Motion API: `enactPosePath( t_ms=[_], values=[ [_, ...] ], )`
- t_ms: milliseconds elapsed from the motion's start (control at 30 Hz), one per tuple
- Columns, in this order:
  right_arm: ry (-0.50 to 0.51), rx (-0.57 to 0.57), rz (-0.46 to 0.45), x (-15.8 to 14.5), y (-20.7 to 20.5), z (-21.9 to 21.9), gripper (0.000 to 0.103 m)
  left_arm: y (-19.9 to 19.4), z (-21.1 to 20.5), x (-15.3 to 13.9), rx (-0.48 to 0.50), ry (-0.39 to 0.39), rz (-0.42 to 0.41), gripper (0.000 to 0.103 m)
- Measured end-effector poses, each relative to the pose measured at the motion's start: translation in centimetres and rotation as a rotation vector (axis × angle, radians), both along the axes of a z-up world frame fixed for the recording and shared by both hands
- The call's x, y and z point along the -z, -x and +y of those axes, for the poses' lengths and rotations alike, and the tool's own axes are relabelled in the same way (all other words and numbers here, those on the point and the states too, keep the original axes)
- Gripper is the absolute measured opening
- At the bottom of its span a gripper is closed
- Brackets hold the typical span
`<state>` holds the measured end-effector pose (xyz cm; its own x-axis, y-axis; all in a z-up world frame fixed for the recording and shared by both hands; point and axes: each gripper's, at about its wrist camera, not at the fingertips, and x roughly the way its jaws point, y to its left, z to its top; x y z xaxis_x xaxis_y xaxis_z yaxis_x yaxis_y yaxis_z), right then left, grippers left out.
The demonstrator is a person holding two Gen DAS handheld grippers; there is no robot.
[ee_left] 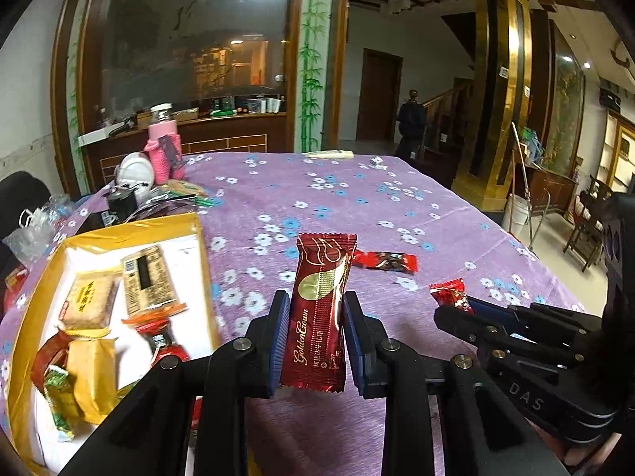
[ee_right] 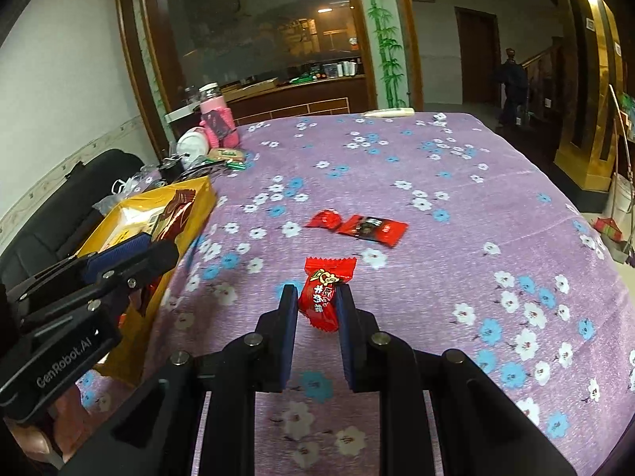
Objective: Organize snacks
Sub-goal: 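Carry the red chocolate bar and red candy over the white box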
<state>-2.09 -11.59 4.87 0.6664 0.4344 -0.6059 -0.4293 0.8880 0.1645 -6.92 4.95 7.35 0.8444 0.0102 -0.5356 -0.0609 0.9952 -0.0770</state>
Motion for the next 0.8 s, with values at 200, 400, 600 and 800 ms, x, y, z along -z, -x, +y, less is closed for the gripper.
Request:
enactPosePath(
  t_ms=[200,400,600,800],
  values=[
    [0.010,-0.044,0.003,-0.2,0.8,1.7,0.019,0.8,2.2,0.1,-0.044,0.023,-0.003,0.028],
    [0.020,-0.090,0.003,-0.6,1.7,3.6,0.019,1.9,4.8,-0.2,-0.097,0.043,-0.018,0.028],
    [0.031,-0.139,0.005,-1.0,2.5,5.7,0.019,2.8,7.4,-0.1,-0.152,0.062,-0.023,0.028],
    [0.054,-0.191,-0.014,-1.5,3.5,7.9,0.019,3.4,9.8,0.1,-0.204,0.080,-0.023,0.028]
  ],
)
